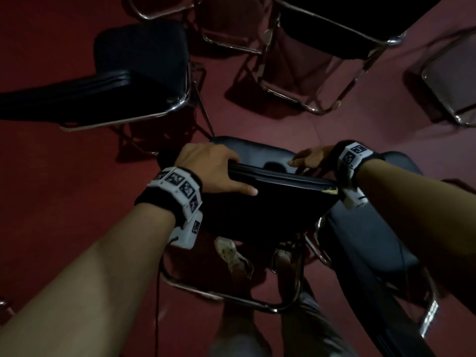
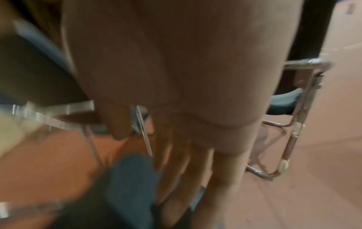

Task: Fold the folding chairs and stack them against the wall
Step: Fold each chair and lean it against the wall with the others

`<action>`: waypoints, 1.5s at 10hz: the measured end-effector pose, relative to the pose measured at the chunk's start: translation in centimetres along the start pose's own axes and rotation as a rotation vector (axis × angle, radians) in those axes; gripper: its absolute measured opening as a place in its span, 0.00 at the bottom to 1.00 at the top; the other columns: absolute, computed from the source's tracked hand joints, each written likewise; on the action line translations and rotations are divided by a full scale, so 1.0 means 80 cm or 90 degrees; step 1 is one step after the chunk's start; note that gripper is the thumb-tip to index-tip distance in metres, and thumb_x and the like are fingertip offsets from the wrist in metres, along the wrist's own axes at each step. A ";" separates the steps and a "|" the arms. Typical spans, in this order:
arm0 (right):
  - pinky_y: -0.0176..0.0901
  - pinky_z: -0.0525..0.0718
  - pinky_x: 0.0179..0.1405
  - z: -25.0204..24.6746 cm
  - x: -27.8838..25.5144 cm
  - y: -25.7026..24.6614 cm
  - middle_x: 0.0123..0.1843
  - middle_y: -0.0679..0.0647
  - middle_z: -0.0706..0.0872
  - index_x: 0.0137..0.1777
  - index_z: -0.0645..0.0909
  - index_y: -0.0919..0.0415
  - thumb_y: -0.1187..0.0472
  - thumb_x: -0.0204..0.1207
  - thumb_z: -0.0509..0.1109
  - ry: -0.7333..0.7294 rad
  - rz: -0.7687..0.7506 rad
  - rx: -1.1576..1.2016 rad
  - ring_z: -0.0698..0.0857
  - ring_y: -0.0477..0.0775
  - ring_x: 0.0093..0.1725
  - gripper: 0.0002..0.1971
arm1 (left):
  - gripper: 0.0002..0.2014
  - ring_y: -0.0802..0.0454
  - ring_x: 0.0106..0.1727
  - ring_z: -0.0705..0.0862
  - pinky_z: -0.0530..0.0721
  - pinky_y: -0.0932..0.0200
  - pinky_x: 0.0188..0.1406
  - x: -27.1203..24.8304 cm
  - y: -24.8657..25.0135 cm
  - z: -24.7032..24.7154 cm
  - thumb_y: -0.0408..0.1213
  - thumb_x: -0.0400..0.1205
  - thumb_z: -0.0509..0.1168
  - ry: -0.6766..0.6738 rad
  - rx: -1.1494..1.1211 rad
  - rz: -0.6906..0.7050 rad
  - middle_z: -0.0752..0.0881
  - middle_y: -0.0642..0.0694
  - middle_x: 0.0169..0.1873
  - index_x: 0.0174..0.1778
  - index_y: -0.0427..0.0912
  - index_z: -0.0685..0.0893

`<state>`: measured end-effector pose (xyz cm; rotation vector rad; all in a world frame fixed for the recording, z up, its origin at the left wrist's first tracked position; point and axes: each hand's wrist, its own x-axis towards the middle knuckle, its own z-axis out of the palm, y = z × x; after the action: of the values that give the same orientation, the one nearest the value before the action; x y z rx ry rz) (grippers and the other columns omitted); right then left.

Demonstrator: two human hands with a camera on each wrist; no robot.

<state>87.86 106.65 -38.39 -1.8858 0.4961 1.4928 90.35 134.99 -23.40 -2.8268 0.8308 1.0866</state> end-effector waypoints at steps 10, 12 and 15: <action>0.52 0.85 0.52 0.046 0.184 0.017 0.47 0.57 0.87 0.47 0.83 0.54 0.16 0.63 0.59 0.165 0.009 -0.145 0.86 0.62 0.45 0.39 | 0.25 0.52 0.19 0.77 0.73 0.56 0.26 -0.037 0.007 0.006 0.55 0.80 0.52 0.328 -0.081 -0.103 0.75 0.53 0.14 0.22 0.47 0.79; 0.57 0.80 0.64 0.027 0.093 0.011 0.76 0.62 0.78 0.78 0.72 0.58 0.23 0.72 0.61 0.118 0.019 -0.169 0.80 0.67 0.69 0.46 | 0.26 0.56 0.27 0.83 0.83 0.52 0.34 -0.087 0.028 0.004 0.60 0.79 0.49 0.297 -0.106 -0.155 0.85 0.55 0.23 0.35 0.55 0.90; 0.59 0.63 0.82 0.090 -0.057 -0.006 0.88 0.59 0.58 0.88 0.54 0.56 0.19 0.70 0.55 0.042 -0.007 -0.241 0.62 0.64 0.85 0.54 | 0.17 0.61 0.38 0.83 0.78 0.56 0.58 -0.195 0.031 0.036 0.58 0.82 0.55 0.247 -0.115 -0.156 0.86 0.59 0.32 0.42 0.60 0.89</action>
<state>81.93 111.53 -34.72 -2.2273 0.2421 1.6066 77.70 140.82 -15.45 -3.2383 0.3893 0.6202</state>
